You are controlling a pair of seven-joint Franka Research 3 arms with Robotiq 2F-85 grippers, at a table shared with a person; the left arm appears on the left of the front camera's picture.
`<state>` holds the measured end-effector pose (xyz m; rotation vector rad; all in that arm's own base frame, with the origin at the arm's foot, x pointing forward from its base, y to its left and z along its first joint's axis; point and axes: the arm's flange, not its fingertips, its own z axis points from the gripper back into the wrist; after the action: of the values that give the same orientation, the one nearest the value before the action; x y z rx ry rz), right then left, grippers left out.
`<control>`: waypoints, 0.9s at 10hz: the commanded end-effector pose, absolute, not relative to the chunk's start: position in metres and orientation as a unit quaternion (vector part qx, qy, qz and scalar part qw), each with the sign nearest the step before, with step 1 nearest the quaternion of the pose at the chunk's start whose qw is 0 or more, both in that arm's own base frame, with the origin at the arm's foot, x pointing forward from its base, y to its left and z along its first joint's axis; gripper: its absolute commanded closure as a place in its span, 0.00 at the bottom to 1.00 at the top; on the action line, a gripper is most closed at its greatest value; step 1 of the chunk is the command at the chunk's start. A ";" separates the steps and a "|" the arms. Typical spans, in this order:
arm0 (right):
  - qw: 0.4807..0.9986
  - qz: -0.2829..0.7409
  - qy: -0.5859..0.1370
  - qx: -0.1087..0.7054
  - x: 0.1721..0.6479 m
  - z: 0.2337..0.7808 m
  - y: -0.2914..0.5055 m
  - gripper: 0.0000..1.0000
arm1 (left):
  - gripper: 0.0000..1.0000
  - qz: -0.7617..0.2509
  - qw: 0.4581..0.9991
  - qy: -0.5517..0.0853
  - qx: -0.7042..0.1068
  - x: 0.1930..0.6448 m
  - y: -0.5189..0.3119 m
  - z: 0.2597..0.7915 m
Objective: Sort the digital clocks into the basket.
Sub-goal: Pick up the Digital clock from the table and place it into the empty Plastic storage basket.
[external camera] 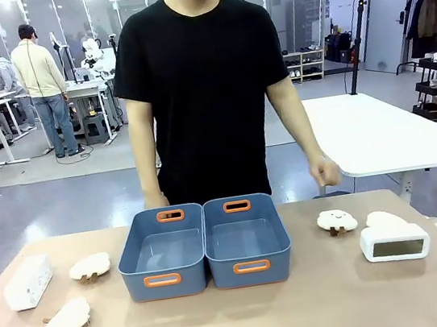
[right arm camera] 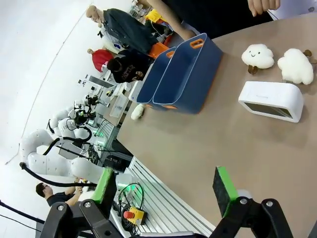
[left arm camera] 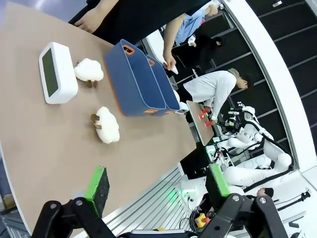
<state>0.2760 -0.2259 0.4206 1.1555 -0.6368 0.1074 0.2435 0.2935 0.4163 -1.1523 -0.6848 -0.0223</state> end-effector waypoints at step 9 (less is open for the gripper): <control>0.785 0.051 -0.300 0.540 0.274 0.421 -0.228 0.00 | 0.00 -0.019 0.785 -0.313 -0.534 0.237 0.294 0.417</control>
<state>0.2739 -0.2272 0.4199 1.1598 -0.6347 0.1015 0.2422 0.2940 0.4169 -1.1473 -0.6842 -0.0190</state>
